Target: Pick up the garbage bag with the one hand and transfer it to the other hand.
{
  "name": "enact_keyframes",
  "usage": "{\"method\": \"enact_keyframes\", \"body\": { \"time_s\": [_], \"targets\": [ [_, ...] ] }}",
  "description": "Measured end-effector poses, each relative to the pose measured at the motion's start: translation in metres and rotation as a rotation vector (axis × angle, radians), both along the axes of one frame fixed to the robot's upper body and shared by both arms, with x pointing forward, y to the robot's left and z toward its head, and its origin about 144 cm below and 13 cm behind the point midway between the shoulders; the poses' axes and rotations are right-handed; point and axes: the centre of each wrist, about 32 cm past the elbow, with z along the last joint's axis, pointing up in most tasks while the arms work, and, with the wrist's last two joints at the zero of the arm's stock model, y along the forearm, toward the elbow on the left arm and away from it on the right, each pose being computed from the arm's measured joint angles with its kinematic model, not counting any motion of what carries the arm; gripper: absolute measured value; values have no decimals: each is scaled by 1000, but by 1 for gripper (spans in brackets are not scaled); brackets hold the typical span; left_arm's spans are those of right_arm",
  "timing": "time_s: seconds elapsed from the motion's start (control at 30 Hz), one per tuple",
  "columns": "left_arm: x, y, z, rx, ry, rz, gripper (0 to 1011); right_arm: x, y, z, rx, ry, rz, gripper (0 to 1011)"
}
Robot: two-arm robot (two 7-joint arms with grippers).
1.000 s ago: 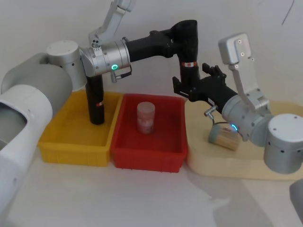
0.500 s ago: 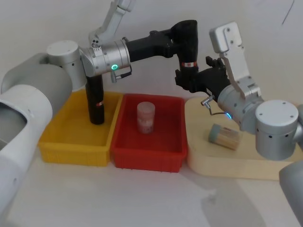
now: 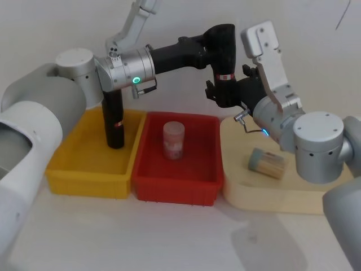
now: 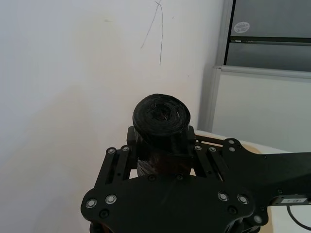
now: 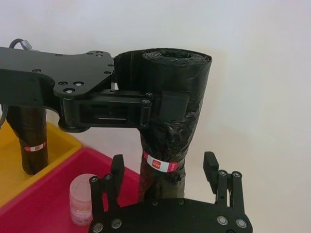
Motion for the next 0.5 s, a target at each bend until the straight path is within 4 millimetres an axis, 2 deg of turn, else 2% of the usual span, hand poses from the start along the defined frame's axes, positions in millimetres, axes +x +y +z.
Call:
{"method": "enact_keyframes", "body": {
  "time_s": [0.5],
  "targets": [
    [0, 0, 0, 0, 0, 0, 508, 13, 16, 0, -7, 12, -26, 1000]
  ]
}}
